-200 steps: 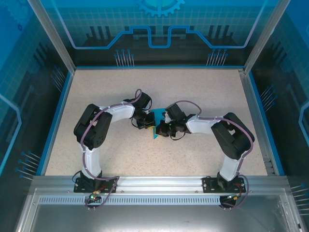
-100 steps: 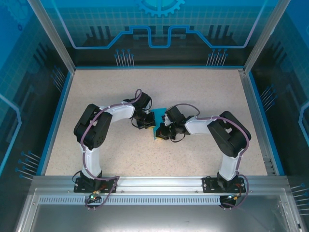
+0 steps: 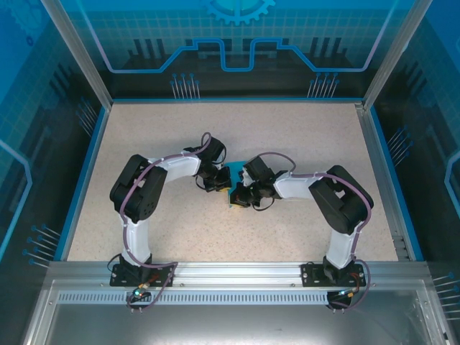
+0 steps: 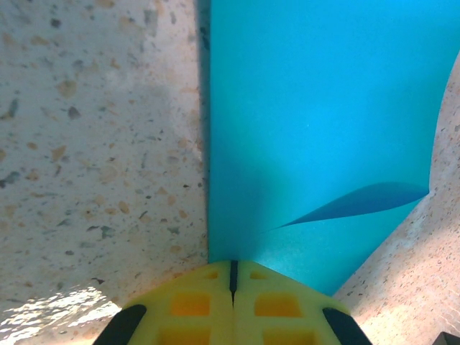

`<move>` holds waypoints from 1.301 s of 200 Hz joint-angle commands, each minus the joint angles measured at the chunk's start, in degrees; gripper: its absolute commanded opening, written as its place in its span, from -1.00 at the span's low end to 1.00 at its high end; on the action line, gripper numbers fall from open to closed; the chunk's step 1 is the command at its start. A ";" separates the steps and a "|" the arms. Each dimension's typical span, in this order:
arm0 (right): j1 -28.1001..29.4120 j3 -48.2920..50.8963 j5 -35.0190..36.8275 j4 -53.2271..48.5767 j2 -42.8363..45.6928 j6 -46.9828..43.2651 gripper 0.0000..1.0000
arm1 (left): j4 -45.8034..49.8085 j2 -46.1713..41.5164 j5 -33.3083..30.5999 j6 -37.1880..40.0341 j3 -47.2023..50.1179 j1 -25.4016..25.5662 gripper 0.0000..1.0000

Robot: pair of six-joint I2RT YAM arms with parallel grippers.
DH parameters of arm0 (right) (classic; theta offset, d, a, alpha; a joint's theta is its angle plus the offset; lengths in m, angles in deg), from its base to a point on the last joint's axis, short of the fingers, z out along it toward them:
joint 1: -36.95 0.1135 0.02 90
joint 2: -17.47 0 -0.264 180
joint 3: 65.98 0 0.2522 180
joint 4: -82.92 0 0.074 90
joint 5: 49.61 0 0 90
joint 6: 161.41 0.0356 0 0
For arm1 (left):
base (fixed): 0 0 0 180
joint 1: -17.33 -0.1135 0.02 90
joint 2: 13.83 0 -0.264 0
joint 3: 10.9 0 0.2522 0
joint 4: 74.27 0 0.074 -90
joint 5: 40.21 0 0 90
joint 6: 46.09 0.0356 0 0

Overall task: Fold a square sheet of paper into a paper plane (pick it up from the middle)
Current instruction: Third fold the triangle at the center of the table.

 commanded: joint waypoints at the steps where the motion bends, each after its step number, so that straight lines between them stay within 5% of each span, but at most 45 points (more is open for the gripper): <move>1: 1.39 -1.82 -0.88 -1.74 -0.78 -1.35 -0.97 | 5.30 3.14 -6.44 0.53 1.99 0.42 -0.98; 104: 2.10 -1.81 1.91 -10.47 -1.87 -3.54 -0.97 | 5.32 3.14 -6.51 0.50 1.97 0.50 -0.98; 160: 0.80 -4.01 3.20 -8.94 5.74 -5.51 -0.97 | 5.61 3.14 -6.58 0.69 1.88 0.50 -0.98; 260: -0.09 -5.11 6.51 -9.23 -3.30 -5.76 -0.99 | 5.90 3.13 -6.50 0.49 1.45 0.59 -0.99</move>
